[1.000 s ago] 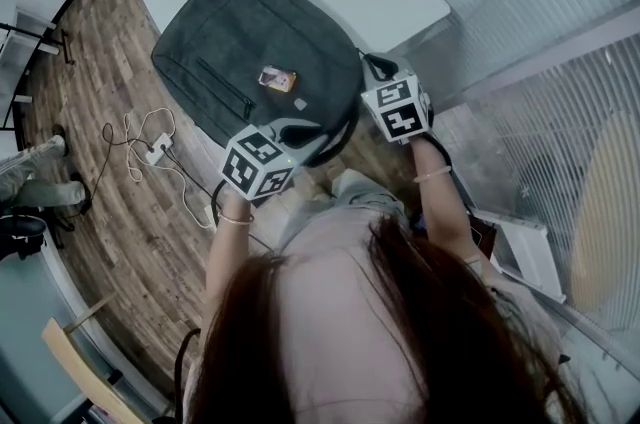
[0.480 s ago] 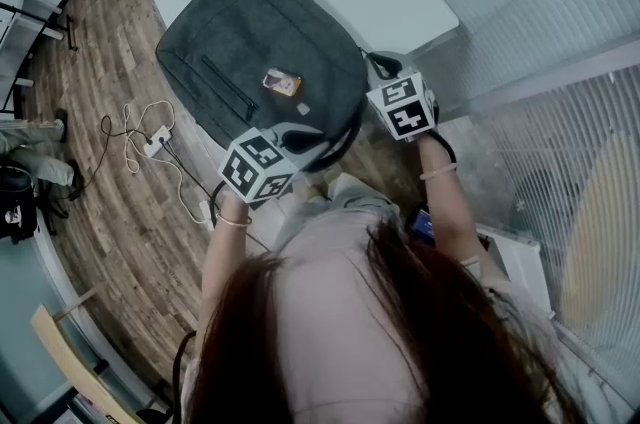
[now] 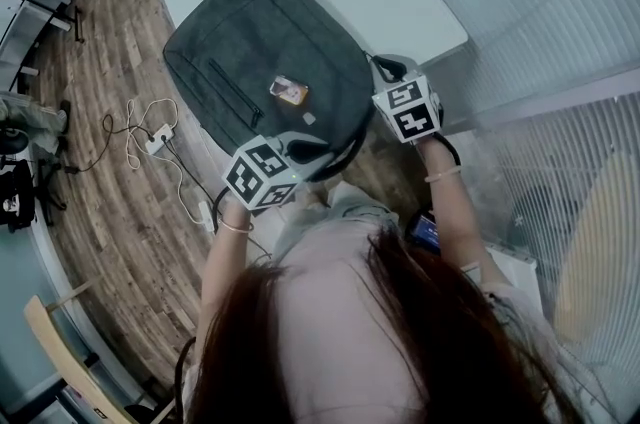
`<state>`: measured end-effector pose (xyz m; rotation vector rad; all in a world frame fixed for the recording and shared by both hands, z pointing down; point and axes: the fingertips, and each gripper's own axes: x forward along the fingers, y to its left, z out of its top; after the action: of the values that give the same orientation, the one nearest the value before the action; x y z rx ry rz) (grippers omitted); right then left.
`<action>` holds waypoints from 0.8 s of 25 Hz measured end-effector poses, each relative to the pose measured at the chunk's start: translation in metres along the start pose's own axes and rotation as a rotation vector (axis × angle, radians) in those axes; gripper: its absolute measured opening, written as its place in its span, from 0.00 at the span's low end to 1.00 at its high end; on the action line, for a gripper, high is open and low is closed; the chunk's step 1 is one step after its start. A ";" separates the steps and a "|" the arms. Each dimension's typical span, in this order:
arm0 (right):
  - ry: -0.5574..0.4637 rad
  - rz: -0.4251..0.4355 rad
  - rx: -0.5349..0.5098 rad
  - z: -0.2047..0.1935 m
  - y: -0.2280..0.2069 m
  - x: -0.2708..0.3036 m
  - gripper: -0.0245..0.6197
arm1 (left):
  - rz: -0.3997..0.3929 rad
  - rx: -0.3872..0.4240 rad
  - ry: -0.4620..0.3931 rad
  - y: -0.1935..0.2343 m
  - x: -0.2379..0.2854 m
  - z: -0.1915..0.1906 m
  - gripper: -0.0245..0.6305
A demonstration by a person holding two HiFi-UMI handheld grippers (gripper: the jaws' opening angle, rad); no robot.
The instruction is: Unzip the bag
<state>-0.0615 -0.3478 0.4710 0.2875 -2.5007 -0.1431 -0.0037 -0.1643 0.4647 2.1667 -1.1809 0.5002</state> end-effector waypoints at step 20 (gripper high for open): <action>0.002 0.072 -0.113 0.018 -0.010 0.028 0.06 | -0.043 -0.022 0.008 0.001 0.003 -0.003 0.09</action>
<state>-0.0932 -0.3633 0.4706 0.1511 -2.4861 -0.2530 -0.0032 -0.1649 0.4687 2.1643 -1.1283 0.4745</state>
